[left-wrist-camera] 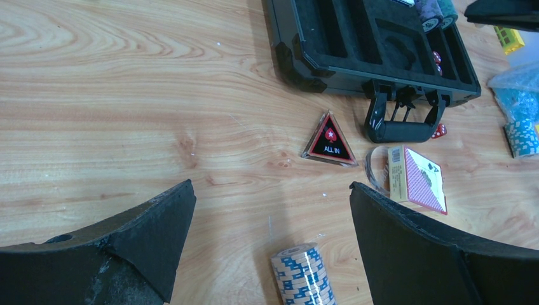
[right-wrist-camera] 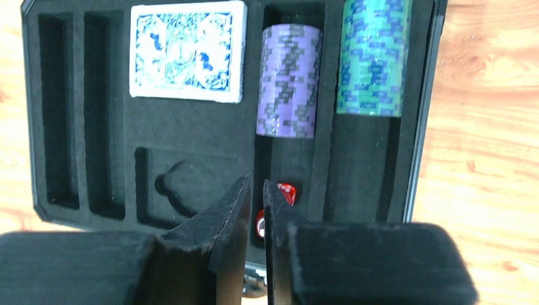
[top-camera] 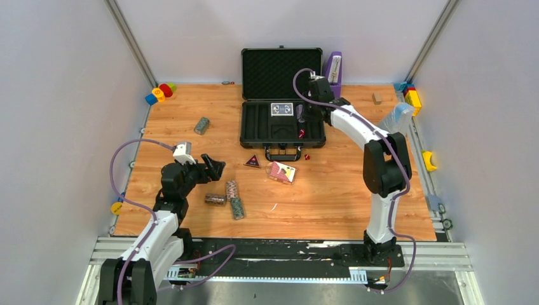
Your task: Pack up texas hold em set
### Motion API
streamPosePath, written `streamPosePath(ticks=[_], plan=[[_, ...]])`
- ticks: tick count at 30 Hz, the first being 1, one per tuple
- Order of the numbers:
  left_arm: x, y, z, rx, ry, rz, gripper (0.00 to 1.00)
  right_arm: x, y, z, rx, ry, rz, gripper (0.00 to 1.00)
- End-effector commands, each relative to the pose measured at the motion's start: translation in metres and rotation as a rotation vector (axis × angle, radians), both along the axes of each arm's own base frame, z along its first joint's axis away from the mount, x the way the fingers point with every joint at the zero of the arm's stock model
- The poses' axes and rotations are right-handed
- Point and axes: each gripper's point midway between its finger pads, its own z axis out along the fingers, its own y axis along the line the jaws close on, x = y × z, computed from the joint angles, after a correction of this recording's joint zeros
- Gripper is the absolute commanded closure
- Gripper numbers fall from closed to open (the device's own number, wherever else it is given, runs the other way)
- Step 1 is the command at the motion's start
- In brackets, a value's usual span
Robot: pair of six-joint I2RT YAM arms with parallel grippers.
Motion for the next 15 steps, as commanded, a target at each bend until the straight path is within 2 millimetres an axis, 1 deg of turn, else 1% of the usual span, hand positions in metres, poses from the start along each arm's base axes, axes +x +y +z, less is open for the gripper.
streamPosePath(ticks=[1, 3, 6, 10, 11, 12, 13, 15], plan=[[0.010, 0.001, 0.025, -0.008, -0.073, 0.006, 0.00, -0.015, 0.005, 0.029, 0.074, -0.036, 0.025, 0.85], [0.010, 0.001, 0.025, -0.008, -0.073, 0.006, 0.00, -0.017, 0.003, 0.019, 0.068, -0.017, 0.015, 0.85], [0.010, 0.001, 0.026, -0.008, -0.074, 0.007, 0.00, -0.013, 0.002, 0.008, 0.055, -0.003, 0.002, 0.88], [0.010, 0.001, 0.025, -0.007, -0.073, 0.007, 0.00, 0.007, -0.003, -0.003, 0.012, -0.015, -0.050, 0.95], [0.010, 0.001, 0.025, -0.008, -0.073, 0.006, 0.00, 0.012, -0.004, -0.010, 0.000, -0.009, -0.057, 0.97], [0.010, 0.001, 0.025, -0.008, -0.072, 0.006, 0.00, 0.019, -0.004, -0.008, -0.006, -0.023, -0.071, 0.99], [0.010, 0.001, 0.025, -0.008, -0.072, 0.007, 0.00, 0.024, -0.006, -0.013, -0.016, -0.022, -0.084, 1.00], [0.010, 0.001, 0.025, -0.008, -0.071, 0.006, 0.00, 0.037, -0.006, -0.009, -0.008, -0.040, -0.093, 1.00]])
